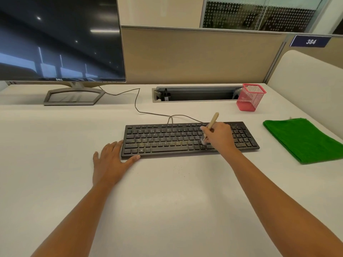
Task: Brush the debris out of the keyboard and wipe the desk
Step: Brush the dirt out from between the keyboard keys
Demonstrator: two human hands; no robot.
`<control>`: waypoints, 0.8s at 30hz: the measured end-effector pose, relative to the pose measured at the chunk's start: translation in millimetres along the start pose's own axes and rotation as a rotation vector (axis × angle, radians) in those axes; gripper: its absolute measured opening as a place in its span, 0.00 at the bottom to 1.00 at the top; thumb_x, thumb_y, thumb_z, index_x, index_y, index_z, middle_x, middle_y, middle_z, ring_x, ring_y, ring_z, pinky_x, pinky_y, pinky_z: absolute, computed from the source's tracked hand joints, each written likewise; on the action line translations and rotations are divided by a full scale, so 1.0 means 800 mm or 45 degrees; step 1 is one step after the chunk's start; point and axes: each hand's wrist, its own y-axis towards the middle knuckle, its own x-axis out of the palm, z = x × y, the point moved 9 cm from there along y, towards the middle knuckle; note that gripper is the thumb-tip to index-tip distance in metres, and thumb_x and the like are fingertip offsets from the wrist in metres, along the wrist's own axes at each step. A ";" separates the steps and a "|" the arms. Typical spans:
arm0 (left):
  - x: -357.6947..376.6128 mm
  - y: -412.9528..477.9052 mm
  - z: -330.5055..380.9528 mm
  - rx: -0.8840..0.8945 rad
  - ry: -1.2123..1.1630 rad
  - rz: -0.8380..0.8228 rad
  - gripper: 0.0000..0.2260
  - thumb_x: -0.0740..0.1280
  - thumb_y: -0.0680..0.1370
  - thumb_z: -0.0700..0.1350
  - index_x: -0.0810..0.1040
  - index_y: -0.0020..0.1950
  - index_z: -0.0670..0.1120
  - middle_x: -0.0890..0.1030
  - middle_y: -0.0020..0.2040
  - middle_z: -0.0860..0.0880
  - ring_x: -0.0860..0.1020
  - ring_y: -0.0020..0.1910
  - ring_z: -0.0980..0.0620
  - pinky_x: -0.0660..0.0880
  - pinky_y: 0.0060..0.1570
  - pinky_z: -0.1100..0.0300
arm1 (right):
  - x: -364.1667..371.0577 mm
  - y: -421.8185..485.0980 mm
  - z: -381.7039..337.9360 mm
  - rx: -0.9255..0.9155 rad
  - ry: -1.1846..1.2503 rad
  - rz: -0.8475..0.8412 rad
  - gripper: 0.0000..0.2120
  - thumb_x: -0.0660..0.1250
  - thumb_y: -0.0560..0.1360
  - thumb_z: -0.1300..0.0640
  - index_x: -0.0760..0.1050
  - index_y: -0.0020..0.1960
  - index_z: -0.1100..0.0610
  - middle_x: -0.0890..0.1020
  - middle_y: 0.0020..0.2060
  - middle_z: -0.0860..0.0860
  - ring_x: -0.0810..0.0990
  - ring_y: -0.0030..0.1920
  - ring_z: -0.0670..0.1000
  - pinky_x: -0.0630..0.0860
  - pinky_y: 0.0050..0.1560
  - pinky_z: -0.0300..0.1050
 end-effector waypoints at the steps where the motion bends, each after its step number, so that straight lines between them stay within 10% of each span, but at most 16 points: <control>1: 0.000 0.000 0.000 0.002 0.003 0.000 0.33 0.58 0.73 0.68 0.63 0.74 0.52 0.66 0.72 0.51 0.58 0.74 0.51 0.50 0.72 0.44 | 0.006 0.000 -0.002 -0.009 0.050 -0.019 0.15 0.64 0.77 0.52 0.80 0.49 0.65 0.83 0.36 0.56 0.79 0.30 0.47 0.74 0.36 0.30; 24: 0.007 0.002 -0.006 -0.001 -0.002 -0.026 0.41 0.50 0.68 0.77 0.63 0.73 0.53 0.67 0.72 0.52 0.59 0.74 0.51 0.50 0.72 0.44 | -0.016 0.012 -0.010 -0.020 0.089 0.223 0.16 0.61 0.79 0.53 0.79 0.48 0.66 0.80 0.36 0.57 0.77 0.34 0.51 0.67 0.29 0.31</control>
